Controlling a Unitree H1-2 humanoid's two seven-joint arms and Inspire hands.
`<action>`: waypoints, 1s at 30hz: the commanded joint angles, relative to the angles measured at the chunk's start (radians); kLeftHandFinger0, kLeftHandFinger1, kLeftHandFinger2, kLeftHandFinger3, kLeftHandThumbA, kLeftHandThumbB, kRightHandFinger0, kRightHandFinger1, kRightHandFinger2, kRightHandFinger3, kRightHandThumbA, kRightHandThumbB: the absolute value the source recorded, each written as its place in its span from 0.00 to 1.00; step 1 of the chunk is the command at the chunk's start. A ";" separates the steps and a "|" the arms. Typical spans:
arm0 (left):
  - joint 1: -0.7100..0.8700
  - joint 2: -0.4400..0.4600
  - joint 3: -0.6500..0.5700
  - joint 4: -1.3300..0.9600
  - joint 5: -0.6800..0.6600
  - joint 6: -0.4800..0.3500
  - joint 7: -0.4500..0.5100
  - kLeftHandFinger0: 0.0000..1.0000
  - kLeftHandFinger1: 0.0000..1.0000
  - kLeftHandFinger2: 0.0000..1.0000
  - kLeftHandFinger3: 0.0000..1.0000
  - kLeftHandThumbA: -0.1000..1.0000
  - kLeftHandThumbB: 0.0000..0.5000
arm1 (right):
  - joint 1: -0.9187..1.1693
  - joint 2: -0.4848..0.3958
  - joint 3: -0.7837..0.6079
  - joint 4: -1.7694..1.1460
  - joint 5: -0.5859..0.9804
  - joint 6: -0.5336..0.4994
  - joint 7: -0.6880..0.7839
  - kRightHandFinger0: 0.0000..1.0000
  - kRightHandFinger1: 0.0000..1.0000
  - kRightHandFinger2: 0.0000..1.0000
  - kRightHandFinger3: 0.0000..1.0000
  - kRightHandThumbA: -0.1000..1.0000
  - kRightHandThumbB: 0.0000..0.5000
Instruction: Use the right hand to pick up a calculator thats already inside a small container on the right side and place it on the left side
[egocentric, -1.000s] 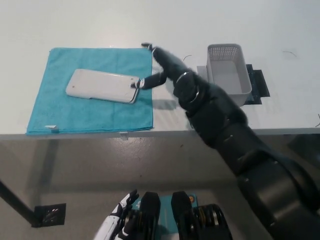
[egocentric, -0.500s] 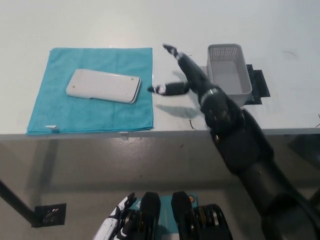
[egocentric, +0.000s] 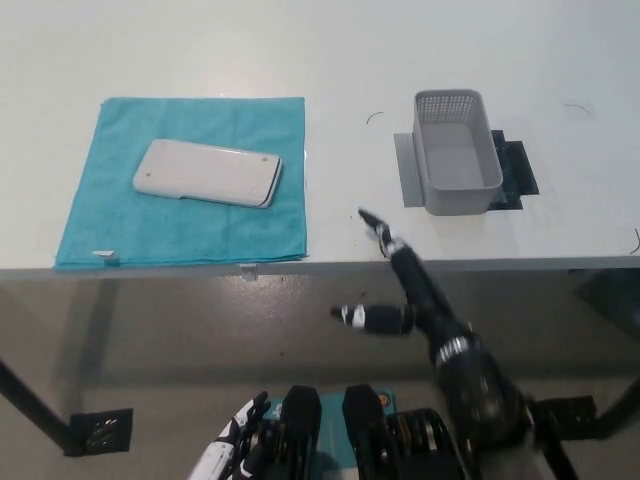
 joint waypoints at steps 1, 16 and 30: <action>0.037 0.039 0.014 -0.010 -0.018 -0.070 0.018 1.00 1.00 1.00 1.00 1.00 0.05 | 0.463 0.058 0.248 -1.163 0.231 -0.440 -0.101 1.00 1.00 1.00 1.00 1.00 0.77; 0.028 0.034 0.011 -0.006 -0.005 -0.070 0.036 1.00 1.00 1.00 1.00 1.00 0.00 | 0.710 -0.152 0.023 -0.988 0.376 -0.547 -0.105 1.00 1.00 1.00 1.00 1.00 0.69; 0.034 0.039 0.009 -0.008 -0.021 -0.070 0.041 1.00 1.00 1.00 1.00 1.00 0.01 | 0.539 -0.116 -0.214 -0.185 0.331 -0.550 -0.164 1.00 1.00 1.00 1.00 1.00 0.52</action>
